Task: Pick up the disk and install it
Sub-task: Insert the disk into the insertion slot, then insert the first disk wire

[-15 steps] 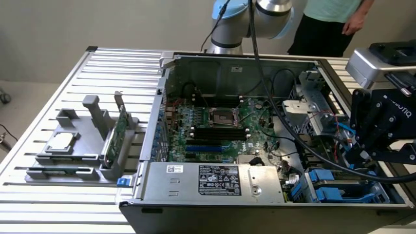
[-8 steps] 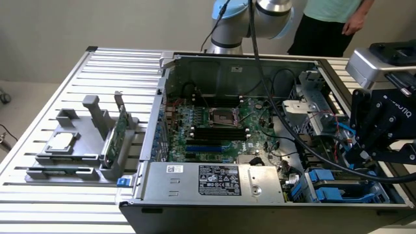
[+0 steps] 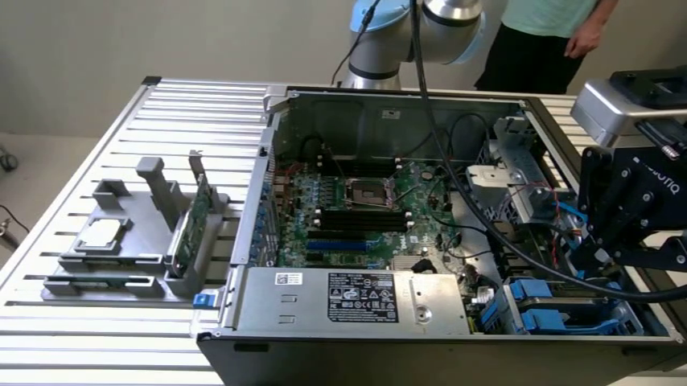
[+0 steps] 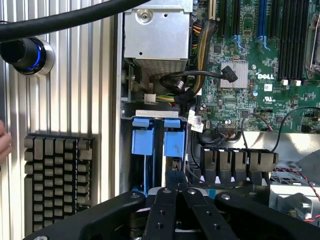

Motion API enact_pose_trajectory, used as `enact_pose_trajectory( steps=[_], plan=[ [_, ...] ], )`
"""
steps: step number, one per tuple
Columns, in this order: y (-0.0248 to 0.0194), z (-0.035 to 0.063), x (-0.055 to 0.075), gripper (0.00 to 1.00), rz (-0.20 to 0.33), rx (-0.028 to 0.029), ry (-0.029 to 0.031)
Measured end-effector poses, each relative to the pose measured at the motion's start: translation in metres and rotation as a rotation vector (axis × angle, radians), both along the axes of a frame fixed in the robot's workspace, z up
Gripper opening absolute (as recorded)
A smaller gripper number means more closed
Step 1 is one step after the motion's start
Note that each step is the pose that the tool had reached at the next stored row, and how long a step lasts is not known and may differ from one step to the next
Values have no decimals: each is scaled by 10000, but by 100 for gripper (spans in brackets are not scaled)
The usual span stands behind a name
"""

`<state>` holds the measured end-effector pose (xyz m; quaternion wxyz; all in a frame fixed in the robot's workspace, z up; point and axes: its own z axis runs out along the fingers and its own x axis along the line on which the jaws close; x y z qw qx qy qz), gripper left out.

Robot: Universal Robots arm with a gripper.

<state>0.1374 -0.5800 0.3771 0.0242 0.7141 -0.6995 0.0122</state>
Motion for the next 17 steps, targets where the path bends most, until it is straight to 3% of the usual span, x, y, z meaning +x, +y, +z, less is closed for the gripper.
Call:
enact_pose_trajectory(
  steps=[17],
  plan=[
    [0, 0, 0, 11, 0, 1, 0]
  ],
)
